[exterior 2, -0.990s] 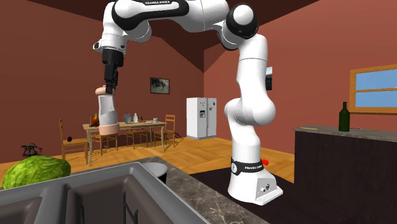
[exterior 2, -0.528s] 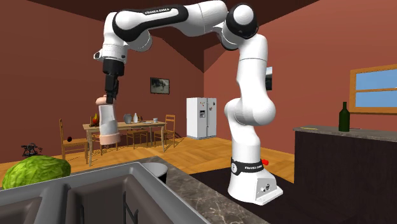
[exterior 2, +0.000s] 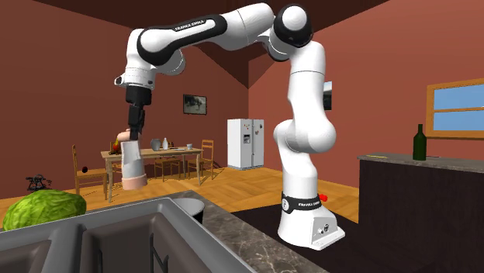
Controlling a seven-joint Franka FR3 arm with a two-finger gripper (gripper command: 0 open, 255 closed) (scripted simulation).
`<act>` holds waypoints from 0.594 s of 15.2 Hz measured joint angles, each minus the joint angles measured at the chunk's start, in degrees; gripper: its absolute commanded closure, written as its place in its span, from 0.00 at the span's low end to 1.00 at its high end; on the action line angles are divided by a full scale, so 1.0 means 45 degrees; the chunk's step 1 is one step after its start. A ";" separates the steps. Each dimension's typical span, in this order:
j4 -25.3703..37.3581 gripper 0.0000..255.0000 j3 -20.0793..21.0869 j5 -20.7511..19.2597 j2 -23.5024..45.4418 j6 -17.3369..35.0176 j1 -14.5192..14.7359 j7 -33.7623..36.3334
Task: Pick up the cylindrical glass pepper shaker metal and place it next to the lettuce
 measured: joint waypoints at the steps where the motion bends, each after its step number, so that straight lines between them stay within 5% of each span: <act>1: -0.0137 1.00 0.0005 0.0022 0.0072 0.0206 0.0010 0.0007; 9: -0.1096 1.00 -0.0049 0.0150 0.0443 0.1520 -0.0005 -0.0137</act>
